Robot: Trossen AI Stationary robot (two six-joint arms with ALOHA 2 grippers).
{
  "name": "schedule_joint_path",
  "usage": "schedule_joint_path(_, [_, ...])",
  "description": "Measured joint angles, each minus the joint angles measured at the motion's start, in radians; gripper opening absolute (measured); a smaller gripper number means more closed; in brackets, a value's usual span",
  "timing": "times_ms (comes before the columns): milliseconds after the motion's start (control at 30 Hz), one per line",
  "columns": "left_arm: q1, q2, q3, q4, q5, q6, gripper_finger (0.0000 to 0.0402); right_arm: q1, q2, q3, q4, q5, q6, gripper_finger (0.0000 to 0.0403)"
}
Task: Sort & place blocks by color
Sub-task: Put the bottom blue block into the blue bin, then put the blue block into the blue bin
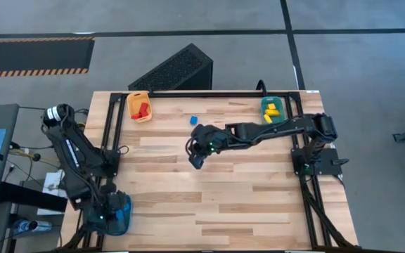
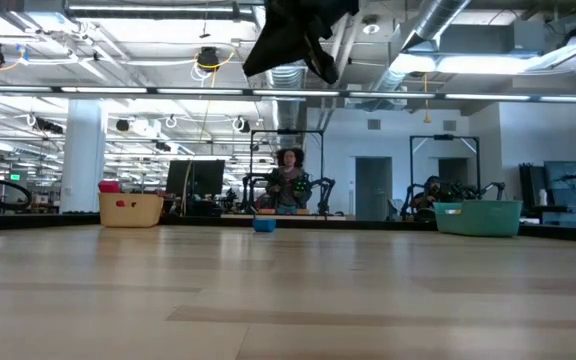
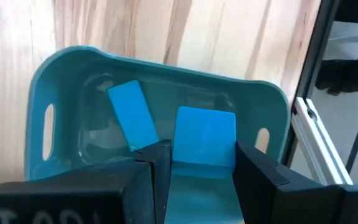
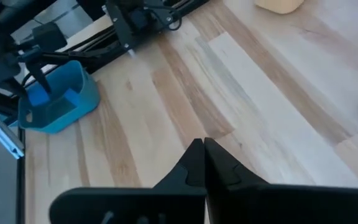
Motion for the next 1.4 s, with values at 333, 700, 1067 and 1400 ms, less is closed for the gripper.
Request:
schedule_joint_path(333, [0.004, 0.002, -0.06, 0.038, 0.027, -0.105, 0.0118, -0.095, 0.002, -0.023, 0.029, -0.067, -0.071, 0.0008])
schedule_joint_path(700, [0.007, 0.002, -0.06, 0.008, -0.045, -0.339, 0.0171, -0.263, 0.056, -0.024, 0.034, -0.258, -0.147, 0.0008])
schedule_joint_path(1067, [0.031, -0.015, 0.044, -0.18, -0.177, -0.491, 0.0221, -0.4, 0.101, -0.021, -0.005, -0.359, -0.22, 0.0008])
schedule_joint_path(1400, [0.322, -0.119, 0.171, -0.484, -0.477, -0.338, 0.0221, -0.461, 0.096, -0.019, -0.004, -0.398, -0.307, 0.0008])
